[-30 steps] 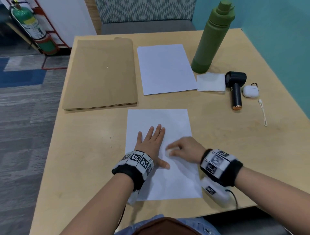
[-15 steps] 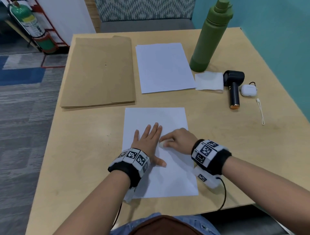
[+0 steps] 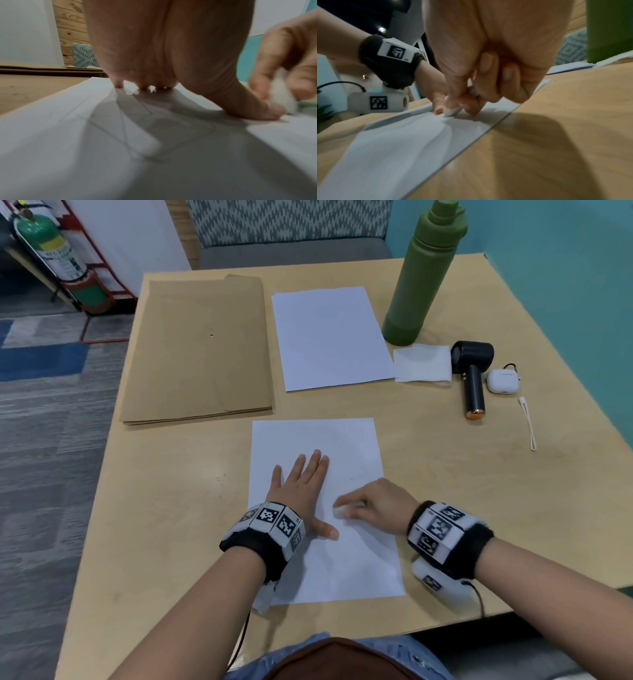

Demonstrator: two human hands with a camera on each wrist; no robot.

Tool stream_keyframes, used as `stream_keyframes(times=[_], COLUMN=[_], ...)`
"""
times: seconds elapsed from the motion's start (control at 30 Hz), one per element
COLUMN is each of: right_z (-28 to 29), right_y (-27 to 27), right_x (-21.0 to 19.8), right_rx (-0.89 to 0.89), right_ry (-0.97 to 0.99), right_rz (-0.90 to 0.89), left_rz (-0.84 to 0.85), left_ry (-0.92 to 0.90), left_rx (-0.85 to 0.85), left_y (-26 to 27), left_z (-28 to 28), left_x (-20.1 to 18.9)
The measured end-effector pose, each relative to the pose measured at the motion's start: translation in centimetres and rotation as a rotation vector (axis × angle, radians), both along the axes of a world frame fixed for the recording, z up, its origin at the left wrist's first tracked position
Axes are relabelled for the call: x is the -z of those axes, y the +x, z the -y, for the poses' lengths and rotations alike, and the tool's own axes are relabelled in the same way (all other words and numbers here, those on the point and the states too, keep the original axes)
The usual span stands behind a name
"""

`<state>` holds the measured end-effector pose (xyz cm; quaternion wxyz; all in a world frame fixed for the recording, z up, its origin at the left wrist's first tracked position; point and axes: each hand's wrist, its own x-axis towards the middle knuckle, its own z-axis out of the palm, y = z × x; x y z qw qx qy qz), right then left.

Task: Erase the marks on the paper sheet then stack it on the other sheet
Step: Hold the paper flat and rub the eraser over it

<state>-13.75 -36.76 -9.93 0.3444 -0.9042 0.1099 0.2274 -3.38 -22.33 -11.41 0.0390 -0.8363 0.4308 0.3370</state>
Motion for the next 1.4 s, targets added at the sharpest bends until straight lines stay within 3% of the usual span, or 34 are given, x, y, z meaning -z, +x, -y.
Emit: stream_keyframes(times=[0.1,0.2,0.4,0.53,0.63,0.83,0.97,1.07,1.2,1.27,1.4], right_z=[0.8,0.7,0.9,0.1,0.5,0.5,-1.2,0.0,1.0,-0.1,-1.7], right_y=[-1.8,-0.1,2.3,-1.3,-1.0,1.6,-2.6,-1.5,2.1,1.7,-2.2], right_x=[-0.6,-0.8,1.0,0.2,-0.1,0.7,0.8,0.4,0.8,1.1,0.4], right_rx=[-0.141,-0.157,0.359,0.116,-0.008,0.352,0.230,0.168,0.497,0.565,0.366], right_ry=[0.021,-0.024,0.002,0.092,0.056,-0.004,0.062,0.028,-0.035,-0.031,0.098], right_rz=[-0.142,-0.115,0.139,-0.022,-0.100,0.068,0.030,-0.023,0.140,0.173,0.073], left_rz=[0.003,0.009,0.004,0.006,0.005,0.003,0.005,0.004,0.013,0.012,0.011], left_ry=[0.002,0.001,-0.002,0.002,0.003,0.005,0.007,0.008,0.004,0.006,0.007], left_rx=[-0.003,0.003,-0.003,-0.005,-0.005,-0.002,0.001,-0.003,0.005,0.004,0.006], left_y=[-0.1,-0.1,-0.1,-0.1,-0.1,-0.1,-0.1,0.0,0.0,-0.1,-0.1], left_z=[0.0,0.0,-0.1,0.1,0.1,0.1,0.2,0.1,0.2,0.2,0.2], left_x=[-0.1,0.0,0.1,-0.1,-0.1,0.0,0.0,0.0,-0.1,-0.1,0.0])
